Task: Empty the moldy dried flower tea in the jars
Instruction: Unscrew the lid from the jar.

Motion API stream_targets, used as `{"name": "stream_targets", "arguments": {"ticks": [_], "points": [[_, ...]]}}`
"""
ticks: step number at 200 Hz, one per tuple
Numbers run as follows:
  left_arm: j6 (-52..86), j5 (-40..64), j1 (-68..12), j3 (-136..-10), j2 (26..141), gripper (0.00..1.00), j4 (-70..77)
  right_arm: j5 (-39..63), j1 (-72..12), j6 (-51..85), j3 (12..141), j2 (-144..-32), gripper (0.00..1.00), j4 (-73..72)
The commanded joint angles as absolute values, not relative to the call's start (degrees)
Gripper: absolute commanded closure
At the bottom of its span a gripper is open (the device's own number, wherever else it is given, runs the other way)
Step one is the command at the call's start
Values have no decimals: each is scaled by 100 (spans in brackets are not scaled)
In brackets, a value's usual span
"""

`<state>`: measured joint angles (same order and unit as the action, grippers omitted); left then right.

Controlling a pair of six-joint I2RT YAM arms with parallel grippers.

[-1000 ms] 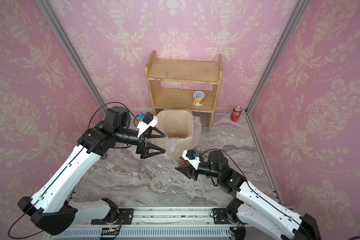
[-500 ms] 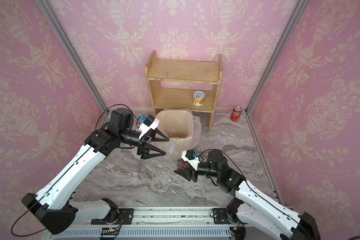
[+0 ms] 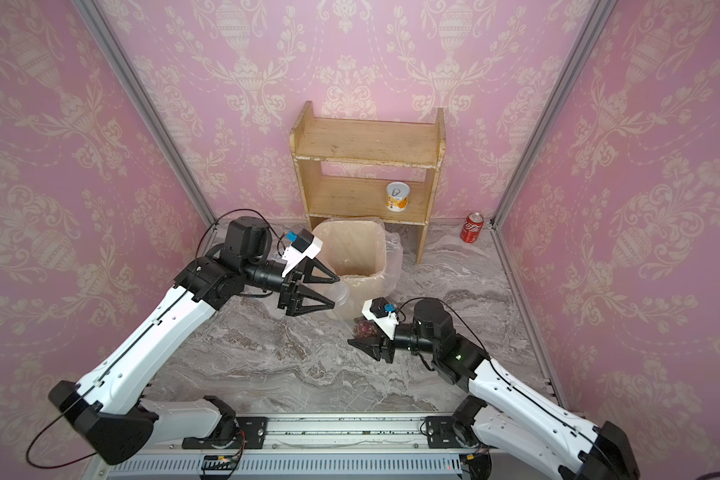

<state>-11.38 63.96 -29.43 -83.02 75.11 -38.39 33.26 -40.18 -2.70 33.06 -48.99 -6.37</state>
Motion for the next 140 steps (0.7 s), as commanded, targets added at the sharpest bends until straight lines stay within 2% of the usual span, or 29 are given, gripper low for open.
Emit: {"name": "stream_targets", "arguments": {"ticks": [1,22,64,96,112,132,140], "points": [[-1344,6142,-2958,-8259,7553,17,-4049,3428,-3988,-183,3522,-4929,71,-809],[-1325,6180,-2978,-8270,7585,22,-4035,3428,-3985,-183,3520,-4946,71,-791],[-1257,6170,-3012,-8250,7593,44,-3972,3415,-3985,-208,3542,-4956,71,-750],[-870,5927,-3041,-8252,7609,57,-3823,3270,-3989,-342,3618,-4953,71,-538],[-176,5529,-3057,-8255,7635,66,-3542,2950,-3983,-427,3650,-4949,72,-418],[943,4616,-3210,-8501,7784,69,-3477,2546,-3987,-530,3631,-4948,73,-413],[1361,4230,-3328,-8697,7882,74,-3638,2302,-3987,-520,3629,-4952,73,-430]]}}
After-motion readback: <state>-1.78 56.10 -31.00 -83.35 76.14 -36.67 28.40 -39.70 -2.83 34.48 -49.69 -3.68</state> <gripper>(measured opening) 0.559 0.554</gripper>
